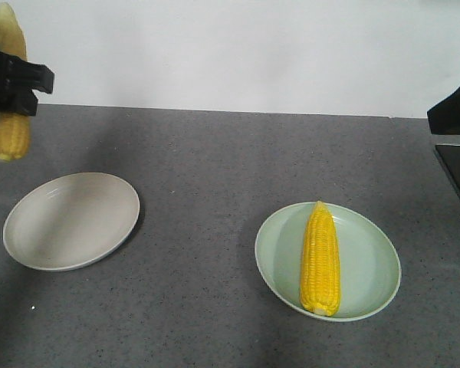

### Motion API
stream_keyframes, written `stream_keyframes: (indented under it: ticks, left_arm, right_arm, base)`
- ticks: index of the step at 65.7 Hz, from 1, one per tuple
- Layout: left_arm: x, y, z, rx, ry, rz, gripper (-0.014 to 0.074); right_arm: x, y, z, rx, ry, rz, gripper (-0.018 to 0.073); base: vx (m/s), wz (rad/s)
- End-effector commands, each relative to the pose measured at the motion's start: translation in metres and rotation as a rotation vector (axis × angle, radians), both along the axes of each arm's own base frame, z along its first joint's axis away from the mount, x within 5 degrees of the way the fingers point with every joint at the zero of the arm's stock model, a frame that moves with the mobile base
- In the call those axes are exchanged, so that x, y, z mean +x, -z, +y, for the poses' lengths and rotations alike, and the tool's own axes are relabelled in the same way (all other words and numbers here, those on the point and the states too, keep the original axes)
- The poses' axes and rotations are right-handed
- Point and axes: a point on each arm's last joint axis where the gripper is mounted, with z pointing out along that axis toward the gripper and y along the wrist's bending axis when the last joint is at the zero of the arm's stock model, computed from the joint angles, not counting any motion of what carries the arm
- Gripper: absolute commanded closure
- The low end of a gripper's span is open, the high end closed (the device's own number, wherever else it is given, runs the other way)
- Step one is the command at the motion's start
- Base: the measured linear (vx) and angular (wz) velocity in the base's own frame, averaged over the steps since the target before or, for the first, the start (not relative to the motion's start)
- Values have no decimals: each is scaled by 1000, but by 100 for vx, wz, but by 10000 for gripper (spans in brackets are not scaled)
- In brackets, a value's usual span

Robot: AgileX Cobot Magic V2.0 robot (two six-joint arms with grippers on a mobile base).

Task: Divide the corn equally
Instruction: 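Lower the left gripper's cob onto the white plate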

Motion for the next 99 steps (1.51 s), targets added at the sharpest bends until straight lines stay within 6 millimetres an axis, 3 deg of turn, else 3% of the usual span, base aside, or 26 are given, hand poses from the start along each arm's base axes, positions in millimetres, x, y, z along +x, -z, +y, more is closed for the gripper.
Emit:
stream_keyframes:
  ticks: [1, 10, 31, 58, 69, 99]
  left_arm:
    - [8, -1, -2, 10, 11, -9, 593]
    - [26, 26, -7, 45, 19, 106, 593]
    - [62, 81, -16, 95, 35, 277, 593]
    - [83, 125, -21, 123, 40, 392, 540]
    - [85, 129, -21, 126, 40, 403, 445]
    - [85, 129, -21, 127, 43, 403, 48]
  right_arm:
    - [1, -5, -2, 11, 17, -72, 38]
    - [5, 5, -2, 9, 21, -57, 38]
    - [6, 5, -2, 12, 23, -68, 38]
    - [6, 5, -2, 11, 24, -68, 38]
    - [6, 5, -2, 11, 24, -68, 38]
    - [6, 5, -2, 11, 24, -68, 38]
  base:
    - [0, 0]
    - [0, 0]
    - [0, 0]
    - [0, 0]
    - [0, 0]
    - [0, 0]
